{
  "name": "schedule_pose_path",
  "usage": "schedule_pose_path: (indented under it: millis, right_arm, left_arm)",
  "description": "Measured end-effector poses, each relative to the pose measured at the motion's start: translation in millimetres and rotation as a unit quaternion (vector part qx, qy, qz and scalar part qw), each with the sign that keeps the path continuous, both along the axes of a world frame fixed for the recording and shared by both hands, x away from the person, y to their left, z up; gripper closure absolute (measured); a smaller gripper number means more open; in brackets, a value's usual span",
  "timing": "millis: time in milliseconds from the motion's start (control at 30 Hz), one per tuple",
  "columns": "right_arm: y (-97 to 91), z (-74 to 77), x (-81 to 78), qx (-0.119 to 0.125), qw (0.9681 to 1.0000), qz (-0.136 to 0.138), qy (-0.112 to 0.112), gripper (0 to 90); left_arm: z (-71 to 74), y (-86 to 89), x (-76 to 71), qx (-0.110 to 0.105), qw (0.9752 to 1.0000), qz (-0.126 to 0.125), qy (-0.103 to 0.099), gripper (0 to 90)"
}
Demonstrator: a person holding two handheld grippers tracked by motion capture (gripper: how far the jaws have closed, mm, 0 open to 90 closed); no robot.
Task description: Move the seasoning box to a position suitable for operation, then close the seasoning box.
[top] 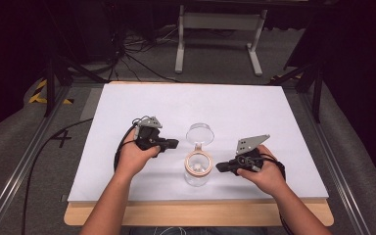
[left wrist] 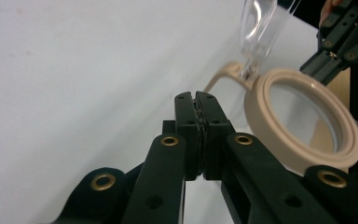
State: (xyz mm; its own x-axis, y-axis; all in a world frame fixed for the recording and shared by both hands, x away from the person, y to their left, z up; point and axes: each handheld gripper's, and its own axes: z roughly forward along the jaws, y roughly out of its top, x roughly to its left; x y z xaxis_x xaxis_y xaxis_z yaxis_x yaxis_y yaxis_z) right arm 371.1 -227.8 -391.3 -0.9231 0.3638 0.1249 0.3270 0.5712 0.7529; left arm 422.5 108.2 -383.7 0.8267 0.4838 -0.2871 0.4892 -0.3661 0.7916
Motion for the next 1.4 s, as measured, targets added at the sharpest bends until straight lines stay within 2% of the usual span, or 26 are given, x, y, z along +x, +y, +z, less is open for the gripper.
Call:
schedule_pose_path:
  millis: [100, 233, 433, 467, 533, 567, 600, 667, 867, 900, 967, 1133, 1200, 1400]
  right_arm:
    - [-3.2, 5.8, -3.0, 0.008, 0.9999, -0.007, -0.01, 90.0]
    - [-4.9, 18.3, -12.6, 0.041, 0.9986, -0.018, -0.028, 90.0]
    - [-2.0, 24.7, -21.9, 0.052, 0.9978, -0.015, -0.036, 89.7]
    - [0.8, 24.4, -24.2, 0.061, 0.9975, -0.016, -0.033, 89.7]
    - [2.2, 23.9, -24.3, 0.064, 0.9972, -0.016, -0.035, 89.7]
    - [4.2, 23.5, -24.5, 0.064, 0.9973, -0.017, -0.032, 89.8]
    - [6.4, 23.1, -24.3, 0.064, 0.9972, -0.016, -0.034, 90.0]
    - [9.7, 23.4, -24.5, 0.061, 0.9974, -0.014, -0.035, 90.0]
    - [19.5, 24.8, -24.8, 0.068, 0.997, -0.009, -0.036, 90.0]
    - [20.8, 24.7, -24.6, 0.07, 0.9969, -0.008, -0.035, 90.0]
    - [23.0, 24.7, -24.5, 0.073, 0.9968, -0.007, -0.033, 90.0]
    - [25.6, 25.9, -22.6, 0.076, 0.9966, 0.0, -0.031, 89.9]
    - [26.3, 26.4, -22.2, 0.077, 0.9966, 0.003, -0.03, 89.9]
    - [26.8, 27.0, -21.6, 0.075, 0.9968, 0.008, -0.026, 89.8]
  left_arm:
    - [4.8, -5.1, 2.4, -0.008, 0.9999, 0.005, -0.012, 88.7]
    - [11.6, -11.5, 7.4, -0.024, 0.9994, 0.008, -0.024, 88.5]
    - [22.0, -14.3, 12.3, -0.028, 0.9989, -0.004, -0.038, 87.5]
    - [26.3, -14.7, 12.1, -0.025, 0.9987, -0.01, -0.042, 87.6]
    - [28.0, -15.1, 11.4, -0.023, 0.9987, -0.013, -0.043, 87.6]
    - [28.0, -16.2, 10.5, -0.031, 0.9984, -0.012, -0.046, 87.5]
    - [28.8, -16.1, 10.0, -0.026, 0.9985, -0.015, -0.045, 87.4]
    - [27.8, -18.1, 8.2, -0.035, 0.9983, -0.016, -0.044, 87.2]
    - [30.9, -17.4, 2.7, -0.027, 0.9983, -0.021, -0.048, 87.3]
    - [30.6, -18.3, 1.3, -0.034, 0.998, -0.02, -0.05, 87.3]
    - [32.7, -17.8, -1.3, -0.026, 0.998, -0.026, -0.051, 87.3]
    - [34.0, -17.2, -7.7, -0.027, 0.9979, -0.033, -0.049, 88.0]
    - [35.0, -15.5, -8.8, -0.016, 0.998, -0.036, -0.049, 88.1]
    - [37.3, -10.0, -13.2, -0.011, 0.9982, -0.039, -0.044, 88.5]
